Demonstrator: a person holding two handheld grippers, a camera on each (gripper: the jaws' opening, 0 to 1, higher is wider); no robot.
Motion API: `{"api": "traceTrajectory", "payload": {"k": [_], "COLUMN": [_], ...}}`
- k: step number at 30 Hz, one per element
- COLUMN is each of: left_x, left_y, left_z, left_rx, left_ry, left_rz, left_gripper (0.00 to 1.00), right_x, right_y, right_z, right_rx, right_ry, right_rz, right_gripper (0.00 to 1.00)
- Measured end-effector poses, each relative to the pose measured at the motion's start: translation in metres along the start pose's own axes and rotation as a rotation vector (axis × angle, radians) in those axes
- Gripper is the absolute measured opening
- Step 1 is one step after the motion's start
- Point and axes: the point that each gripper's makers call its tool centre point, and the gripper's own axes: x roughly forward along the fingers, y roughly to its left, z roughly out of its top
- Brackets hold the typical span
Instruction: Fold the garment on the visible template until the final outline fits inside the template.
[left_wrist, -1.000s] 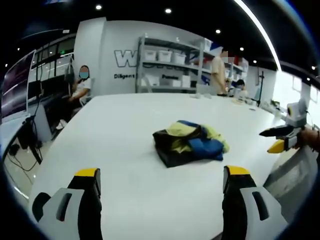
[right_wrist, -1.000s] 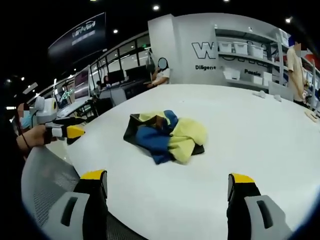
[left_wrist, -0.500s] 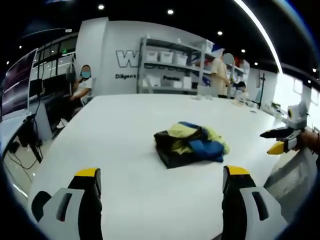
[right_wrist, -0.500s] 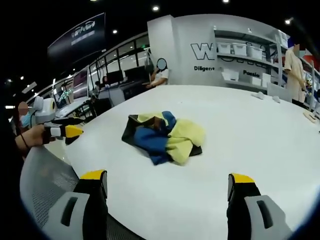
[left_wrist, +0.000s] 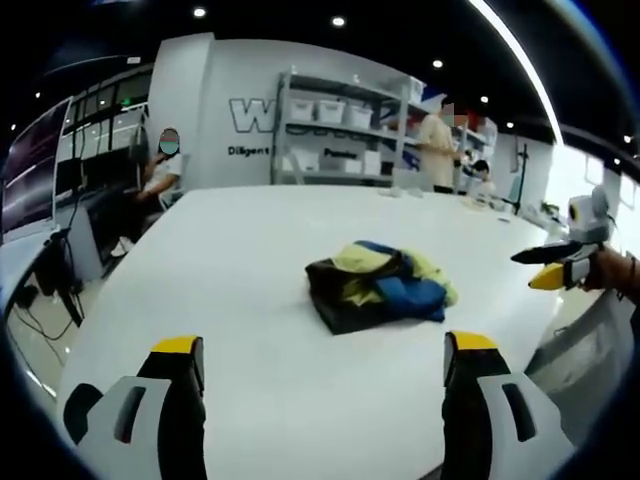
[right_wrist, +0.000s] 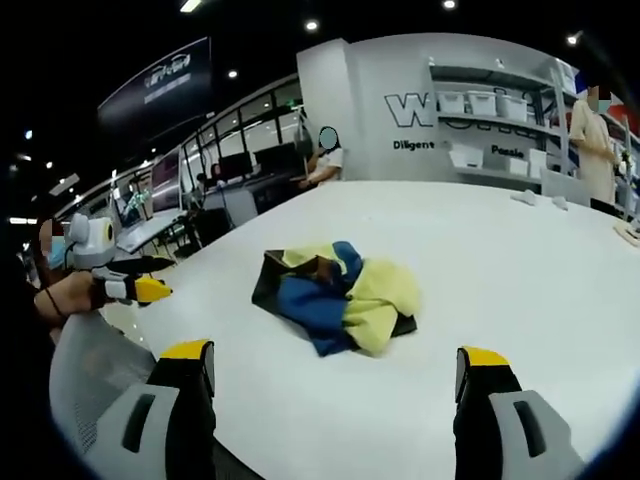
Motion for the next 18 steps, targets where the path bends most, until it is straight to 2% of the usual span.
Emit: {"api": "traceTrajectory", "payload": {"k": [8,13,18], "left_x": [0.005,0.013,0.02], "left_y": [0.001,0.004,0.007], "left_z": [0.009,0.021,0.025], "left_rx": [0.005,0.031,0.042], "left_ry": [-0.002,-0.016,-0.008], "left_rz": [-0.008,-0.006,-0.002], "left_gripper": [0.92,0.92,0.91], "right_x": [0.016,0.024,0.031], "right_y": [0.012,0.011,0.005], "right_z": [0.007,0.018,0.032], "right_rx": [-0.032,-0.067,-0.088], "right_ry": [0.02,0.003,-0.026], "right_rz": [0.048,0.068,0.076], "right_gripper": [0.99,0.99,0.99]}}
